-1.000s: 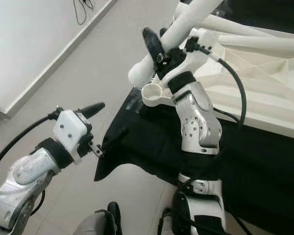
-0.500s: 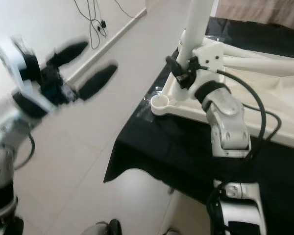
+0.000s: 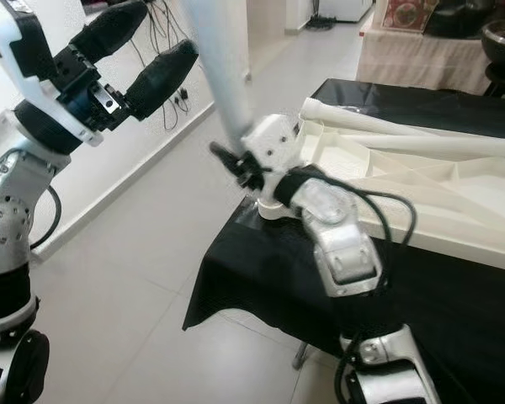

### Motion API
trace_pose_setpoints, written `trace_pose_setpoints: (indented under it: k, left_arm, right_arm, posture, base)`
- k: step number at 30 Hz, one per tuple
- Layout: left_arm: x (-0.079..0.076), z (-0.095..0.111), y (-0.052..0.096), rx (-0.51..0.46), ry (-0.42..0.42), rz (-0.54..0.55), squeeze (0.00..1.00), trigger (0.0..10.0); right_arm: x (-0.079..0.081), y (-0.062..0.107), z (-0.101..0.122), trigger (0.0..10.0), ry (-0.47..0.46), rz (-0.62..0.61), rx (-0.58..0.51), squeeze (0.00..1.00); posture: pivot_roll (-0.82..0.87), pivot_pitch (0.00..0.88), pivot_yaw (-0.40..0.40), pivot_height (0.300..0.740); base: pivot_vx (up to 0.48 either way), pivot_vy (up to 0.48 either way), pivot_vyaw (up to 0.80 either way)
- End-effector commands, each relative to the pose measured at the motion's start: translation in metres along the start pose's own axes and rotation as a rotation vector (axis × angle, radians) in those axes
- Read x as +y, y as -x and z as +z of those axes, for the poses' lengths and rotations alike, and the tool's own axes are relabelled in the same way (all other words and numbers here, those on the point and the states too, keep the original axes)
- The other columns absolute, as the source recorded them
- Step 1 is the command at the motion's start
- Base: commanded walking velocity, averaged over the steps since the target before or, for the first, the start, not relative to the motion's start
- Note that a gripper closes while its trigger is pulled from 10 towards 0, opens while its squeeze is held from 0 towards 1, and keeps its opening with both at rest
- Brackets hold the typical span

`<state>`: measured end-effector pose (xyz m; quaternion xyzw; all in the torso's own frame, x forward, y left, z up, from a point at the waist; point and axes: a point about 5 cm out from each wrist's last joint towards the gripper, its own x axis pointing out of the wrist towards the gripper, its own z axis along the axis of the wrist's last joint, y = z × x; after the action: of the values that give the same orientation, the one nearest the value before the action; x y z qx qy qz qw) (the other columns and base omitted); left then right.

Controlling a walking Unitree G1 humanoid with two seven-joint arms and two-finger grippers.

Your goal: Building children table

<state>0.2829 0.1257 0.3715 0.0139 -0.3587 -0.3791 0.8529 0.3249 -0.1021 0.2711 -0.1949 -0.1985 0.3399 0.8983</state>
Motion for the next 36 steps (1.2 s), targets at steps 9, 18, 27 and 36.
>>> trace_pose_setpoints:
  k: [9,18,27,36]
  left_arm:
    - [-0.018,-0.024,-0.003,0.070,0.054,-0.132,0.00,10.0]
    - [-0.011,-0.035,0.017,0.105,0.039,0.014,0.00,10.0]
    - [-0.018,-0.051,0.039,0.166,0.092,0.081,0.00,10.0]
    - [-0.029,-0.069,0.056,0.229,0.133,0.170,0.00,10.0]
  right_arm:
    - [0.022,-0.008,0.000,10.0,0.010,0.072,-0.021,0.00]
    - [-0.041,0.013,-0.034,10.0,-0.319,-0.452,0.086,0.00]
    - [-0.050,0.031,-0.041,10.0,-0.363,-0.540,0.105,0.00]
    - [-0.042,0.034,-0.047,10.0,-0.351,-0.571,0.147,0.00]
  posture:
    - [-0.03,0.011,0.084,0.740]
    - [-0.03,0.018,0.081,0.740]
    - [-0.04,0.023,0.082,0.740]
    - [-0.04,0.023,0.074,0.740]
  base:
    - [0.000,0.000,0.00]
    - [0.000,0.000,-0.09]
    - [0.000,0.000,-0.80]
    - [0.000,0.000,-0.52]
